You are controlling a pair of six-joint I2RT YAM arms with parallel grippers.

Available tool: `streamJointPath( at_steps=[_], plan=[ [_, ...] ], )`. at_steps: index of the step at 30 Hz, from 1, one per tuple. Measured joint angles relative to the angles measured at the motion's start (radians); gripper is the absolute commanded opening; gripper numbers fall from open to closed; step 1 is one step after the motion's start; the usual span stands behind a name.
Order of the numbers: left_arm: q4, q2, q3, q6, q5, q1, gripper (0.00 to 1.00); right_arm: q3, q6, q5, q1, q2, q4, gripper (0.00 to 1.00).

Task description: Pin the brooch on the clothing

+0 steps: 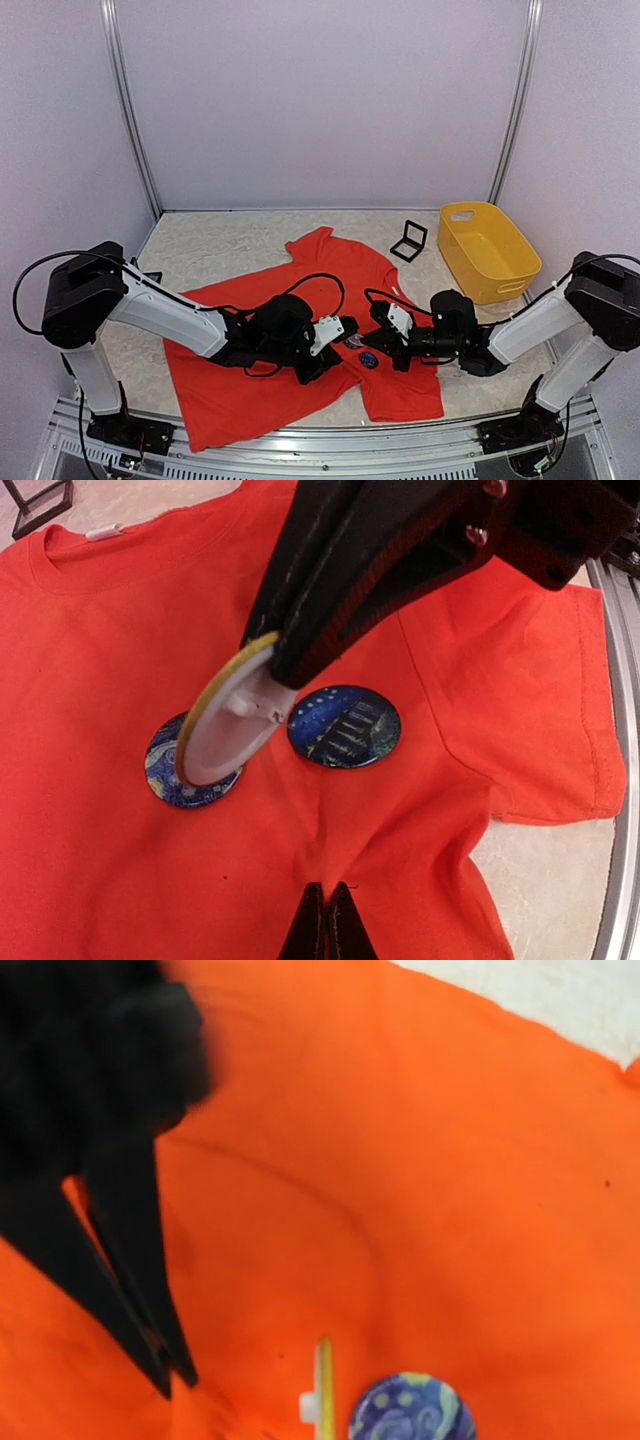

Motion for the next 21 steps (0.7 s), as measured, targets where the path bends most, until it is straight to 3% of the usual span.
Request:
streamJointPath(
  at_steps=[9, 21],
  plan=[
    [0.013, -0.021, -0.012, -0.016, 0.04, 0.006, 0.0, -0.019, -0.175, 0.193, 0.1, 0.145, 0.2, 0.0],
    [0.019, -0.03, -0.022, -0.023, 0.052, 0.011, 0.0, -0.019, -0.251, 0.272, 0.188, 0.186, 0.243, 0.0]
  ],
)
